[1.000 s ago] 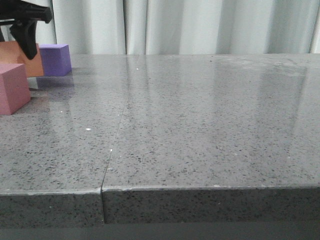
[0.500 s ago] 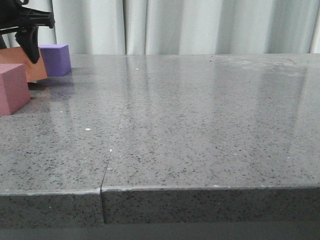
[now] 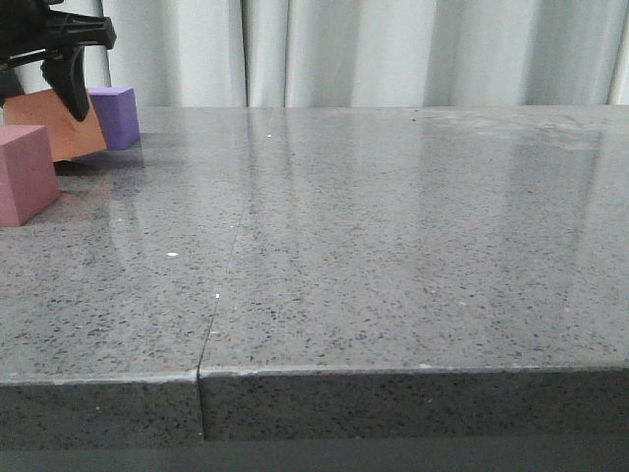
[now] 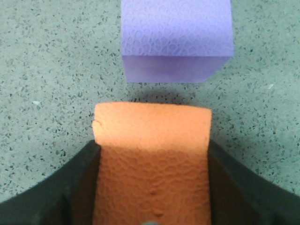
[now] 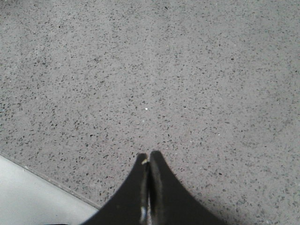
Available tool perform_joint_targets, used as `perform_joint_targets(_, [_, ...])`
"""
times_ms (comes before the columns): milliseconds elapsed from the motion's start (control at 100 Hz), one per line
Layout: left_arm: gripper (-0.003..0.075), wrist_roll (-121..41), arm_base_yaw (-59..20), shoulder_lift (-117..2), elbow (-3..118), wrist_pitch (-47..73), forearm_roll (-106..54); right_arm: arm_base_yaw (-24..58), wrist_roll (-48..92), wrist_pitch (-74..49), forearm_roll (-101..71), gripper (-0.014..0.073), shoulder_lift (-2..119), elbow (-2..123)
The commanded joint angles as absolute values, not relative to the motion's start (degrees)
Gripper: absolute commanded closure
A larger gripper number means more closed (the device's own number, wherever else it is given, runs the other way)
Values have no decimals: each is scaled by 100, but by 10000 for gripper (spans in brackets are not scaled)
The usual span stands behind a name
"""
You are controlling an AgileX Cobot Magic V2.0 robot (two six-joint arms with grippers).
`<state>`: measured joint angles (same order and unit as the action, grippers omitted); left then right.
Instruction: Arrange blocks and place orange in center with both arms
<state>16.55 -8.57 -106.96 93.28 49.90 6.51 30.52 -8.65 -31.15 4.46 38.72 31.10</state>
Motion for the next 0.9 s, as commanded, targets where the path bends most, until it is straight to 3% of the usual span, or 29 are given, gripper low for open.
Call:
perform_joint_targets(0, [364,1675,-872,-10417,9463,4717,583,3030,-819,-2755,526,662,3854,3247])
perform_joint_targets(90, [218,1675,-872,-10417,9463,4717,583,3030,-819,-2755,526,662,3854,3247])
perform_joint_targets(180, [160,1675,-872,-10417,9463,4717,583,3030,-819,-2755,526,662,3854,3247])
perform_joint_targets(750, [169,1672,-923,-9904,9463,4577,509,3030,-819,-2755,526,662,3854,3247])
perform_joint_targets(890, [257,1672,-923,-9566,9463,4386,518,3030,-819,-2755,526,662,3854,3247])
